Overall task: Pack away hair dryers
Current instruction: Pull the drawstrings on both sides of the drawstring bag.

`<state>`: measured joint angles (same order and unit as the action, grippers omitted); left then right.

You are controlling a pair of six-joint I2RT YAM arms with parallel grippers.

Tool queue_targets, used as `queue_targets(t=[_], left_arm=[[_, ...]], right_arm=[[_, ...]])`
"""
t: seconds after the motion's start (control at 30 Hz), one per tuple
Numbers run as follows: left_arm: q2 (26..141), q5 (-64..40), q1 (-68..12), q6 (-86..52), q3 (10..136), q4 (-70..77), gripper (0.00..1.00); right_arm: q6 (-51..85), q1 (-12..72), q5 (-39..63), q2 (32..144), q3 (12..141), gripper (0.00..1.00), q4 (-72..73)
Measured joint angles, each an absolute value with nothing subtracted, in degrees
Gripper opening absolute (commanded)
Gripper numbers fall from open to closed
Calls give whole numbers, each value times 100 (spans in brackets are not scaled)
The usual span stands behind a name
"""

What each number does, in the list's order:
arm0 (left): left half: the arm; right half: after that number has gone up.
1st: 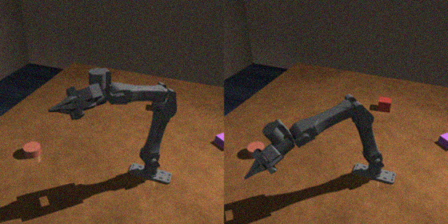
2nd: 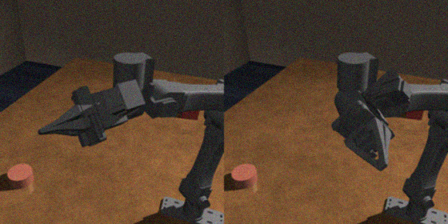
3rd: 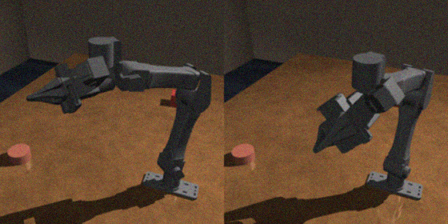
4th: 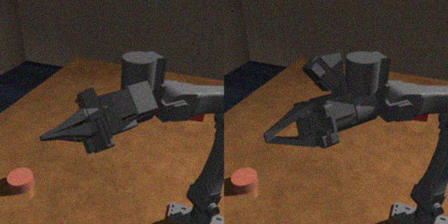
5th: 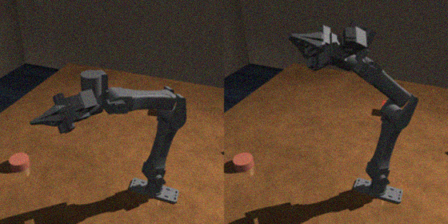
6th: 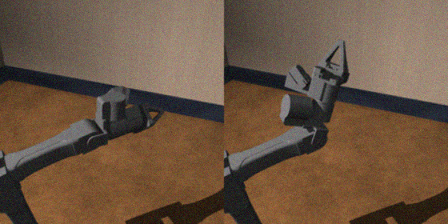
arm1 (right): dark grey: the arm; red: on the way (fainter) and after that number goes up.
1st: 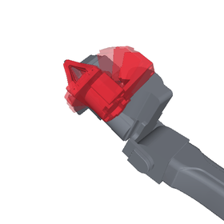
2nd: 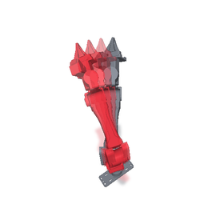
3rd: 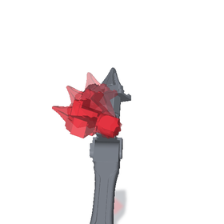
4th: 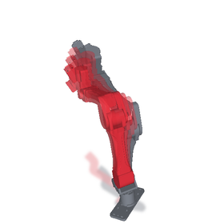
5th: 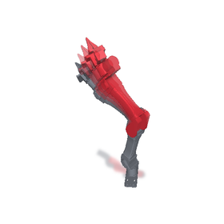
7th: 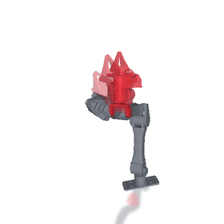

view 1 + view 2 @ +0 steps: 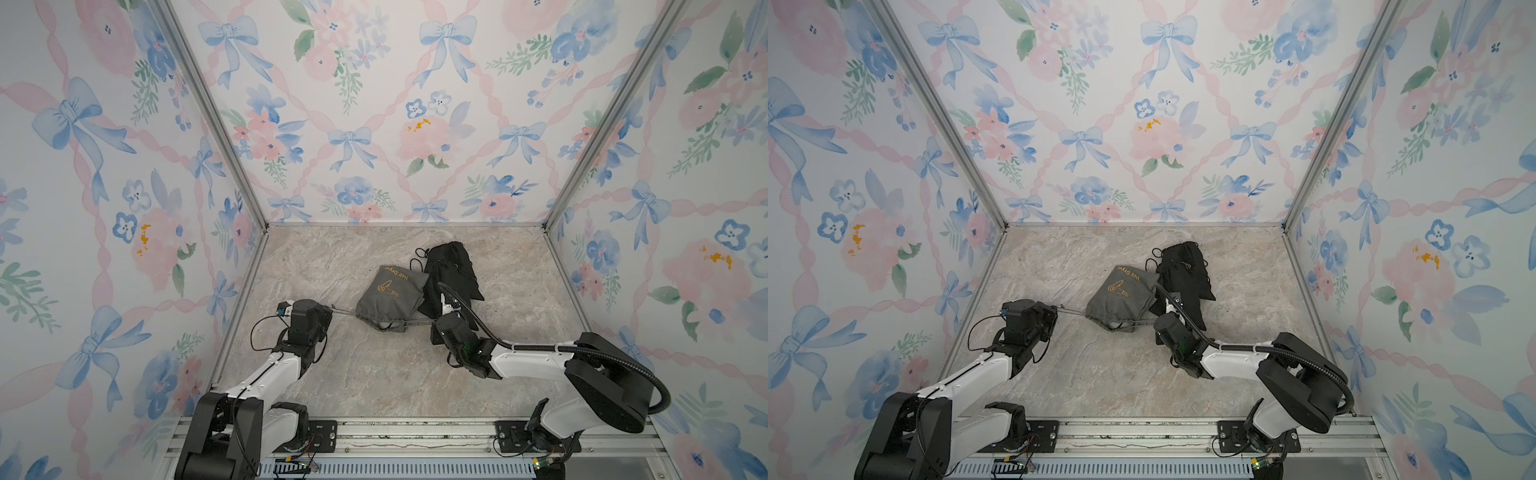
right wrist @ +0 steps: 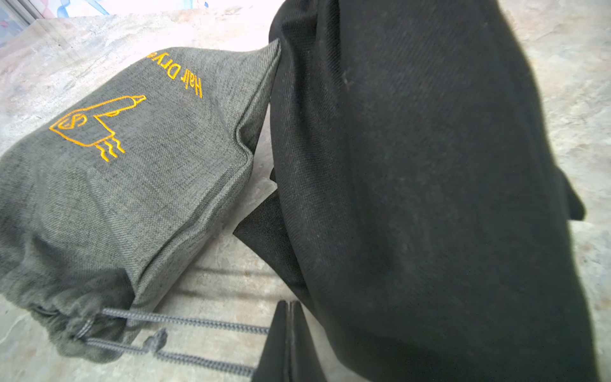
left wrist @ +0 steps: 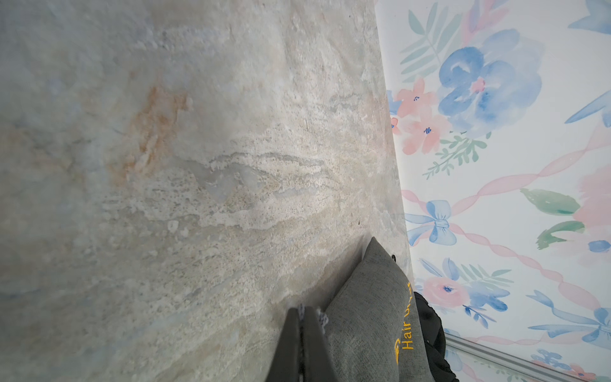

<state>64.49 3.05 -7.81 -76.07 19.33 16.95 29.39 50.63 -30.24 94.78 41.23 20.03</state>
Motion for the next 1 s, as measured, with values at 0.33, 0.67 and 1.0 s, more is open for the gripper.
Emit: queue_targets(t=[0.33,0.67,1.0], left_arm=[[6532,410,-974,-7496,1959,1612,0],[6545,545,-1382,-7498,1975,1614,0],[6641,611,-1500,-7498,1975,1627,0]], right_arm=[[2764,5030,-1850,9454,4195,0,1992],[2477,5085,-360,9946,4287,37,2165],[1636,5105,244,9697,4329,50,1953]])
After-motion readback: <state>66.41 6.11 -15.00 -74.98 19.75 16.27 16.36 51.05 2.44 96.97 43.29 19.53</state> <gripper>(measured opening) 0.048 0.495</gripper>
